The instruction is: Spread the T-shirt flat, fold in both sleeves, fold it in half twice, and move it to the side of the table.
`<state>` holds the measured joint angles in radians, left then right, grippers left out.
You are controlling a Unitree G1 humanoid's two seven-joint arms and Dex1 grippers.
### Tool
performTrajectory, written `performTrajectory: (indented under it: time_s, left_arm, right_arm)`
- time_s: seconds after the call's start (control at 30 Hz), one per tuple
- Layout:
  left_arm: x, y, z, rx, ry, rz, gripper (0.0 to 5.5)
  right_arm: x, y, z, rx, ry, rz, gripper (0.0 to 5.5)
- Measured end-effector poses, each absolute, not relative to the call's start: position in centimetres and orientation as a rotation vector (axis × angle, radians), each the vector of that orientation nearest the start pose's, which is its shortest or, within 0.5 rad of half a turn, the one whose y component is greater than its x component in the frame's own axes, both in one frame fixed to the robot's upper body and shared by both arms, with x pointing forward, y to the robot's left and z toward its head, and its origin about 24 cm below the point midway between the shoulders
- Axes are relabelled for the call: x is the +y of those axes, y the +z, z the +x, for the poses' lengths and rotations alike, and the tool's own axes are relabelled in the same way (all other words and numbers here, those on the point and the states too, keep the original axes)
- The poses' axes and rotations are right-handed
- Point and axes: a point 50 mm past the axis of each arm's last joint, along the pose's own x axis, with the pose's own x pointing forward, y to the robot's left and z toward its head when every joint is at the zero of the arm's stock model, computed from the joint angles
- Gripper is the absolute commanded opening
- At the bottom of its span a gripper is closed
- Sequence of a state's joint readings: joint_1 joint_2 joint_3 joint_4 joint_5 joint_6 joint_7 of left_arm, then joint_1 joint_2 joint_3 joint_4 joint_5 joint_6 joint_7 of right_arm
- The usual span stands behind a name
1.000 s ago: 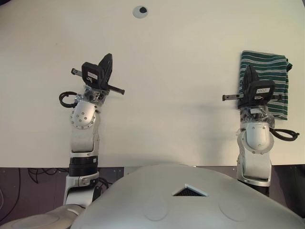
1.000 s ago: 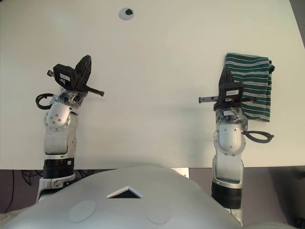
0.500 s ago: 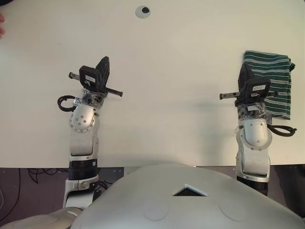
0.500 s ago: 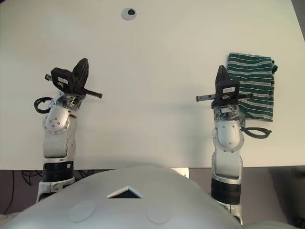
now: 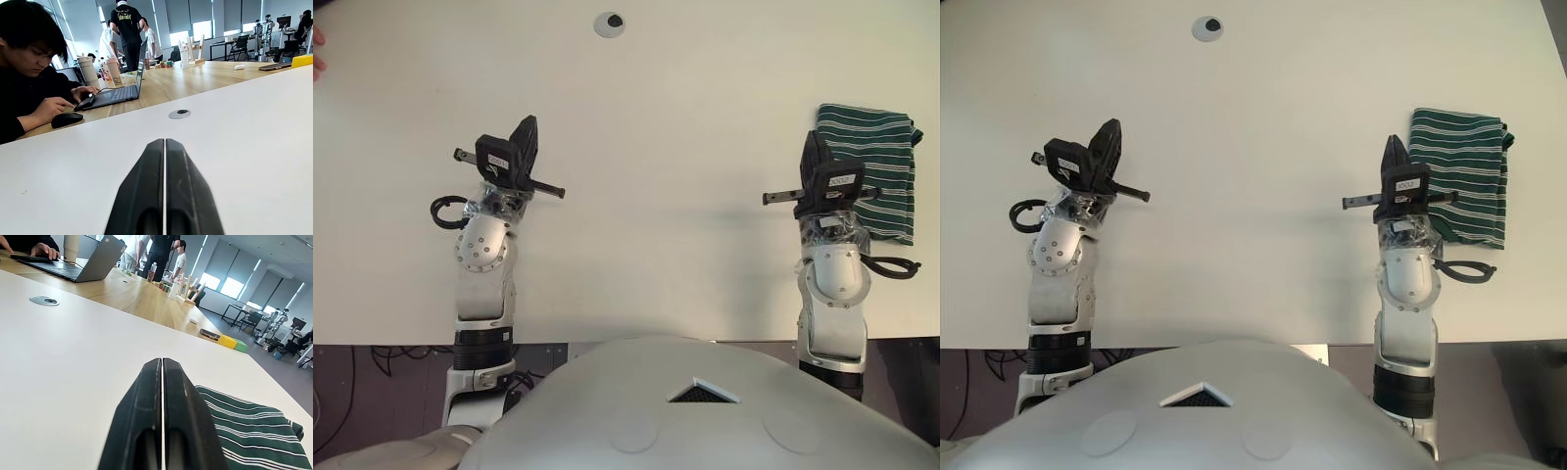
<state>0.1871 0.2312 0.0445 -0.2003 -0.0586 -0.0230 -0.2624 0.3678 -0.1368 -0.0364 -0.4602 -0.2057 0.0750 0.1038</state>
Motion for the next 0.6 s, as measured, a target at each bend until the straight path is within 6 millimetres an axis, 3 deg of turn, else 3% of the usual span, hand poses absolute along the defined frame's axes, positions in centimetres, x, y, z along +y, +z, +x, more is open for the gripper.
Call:
performTrajectory:
  time_s: [0.6]
  left_arm:
    - [19.13, 5.5, 21.57, -0.022, -0.214, 0.196, 0.0]
  right_arm:
    - [-18.69, 6.65, 18.23, 0.003, 0.006, -0.365, 0.04]
